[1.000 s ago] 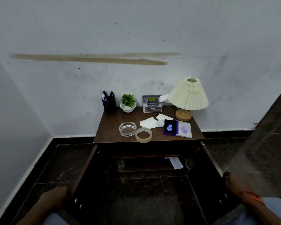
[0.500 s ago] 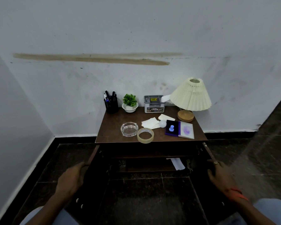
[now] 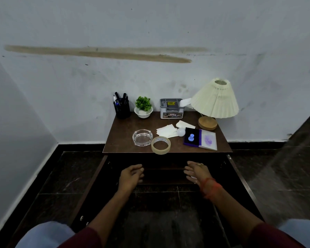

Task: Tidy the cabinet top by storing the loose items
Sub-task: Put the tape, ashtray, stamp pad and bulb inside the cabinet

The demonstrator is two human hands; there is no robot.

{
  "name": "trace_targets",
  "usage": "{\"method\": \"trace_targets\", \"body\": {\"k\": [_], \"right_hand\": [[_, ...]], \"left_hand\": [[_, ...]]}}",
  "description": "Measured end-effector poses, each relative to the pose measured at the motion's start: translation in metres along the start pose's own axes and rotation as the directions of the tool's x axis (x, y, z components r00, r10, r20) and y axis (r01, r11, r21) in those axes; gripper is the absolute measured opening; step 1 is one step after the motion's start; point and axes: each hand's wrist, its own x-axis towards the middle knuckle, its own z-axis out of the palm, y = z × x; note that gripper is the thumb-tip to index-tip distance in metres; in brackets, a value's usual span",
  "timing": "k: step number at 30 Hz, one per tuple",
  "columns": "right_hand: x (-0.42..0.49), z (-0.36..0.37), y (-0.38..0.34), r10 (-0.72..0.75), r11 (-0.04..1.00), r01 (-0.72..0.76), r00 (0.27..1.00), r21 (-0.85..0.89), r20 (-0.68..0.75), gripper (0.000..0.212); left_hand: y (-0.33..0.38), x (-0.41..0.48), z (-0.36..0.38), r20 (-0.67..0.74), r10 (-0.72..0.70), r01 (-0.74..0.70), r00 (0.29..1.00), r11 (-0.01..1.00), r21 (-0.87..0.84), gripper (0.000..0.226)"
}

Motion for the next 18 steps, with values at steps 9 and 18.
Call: {"method": "trace_targets", "body": {"k": [9, 18], "right_hand": [[0.025, 0.068, -0.020, 0.132, 0.966, -0.161, 0.980, 0.204, 0.146, 0.050], [0.054, 0.089, -0.018, 0.169, 0.930, -0.199, 0.978, 0.309, 0.123, 0.050]], "left_hand": [[0.030, 0.025, 0.071, 0.042, -0.198, 0.199, 0.979, 0.911, -0.360, 0.033], [0.040, 0.049, 0.092, 0.091, -0.342, 0.335, 0.935, 0.773, -0.540, 0.032]]}}
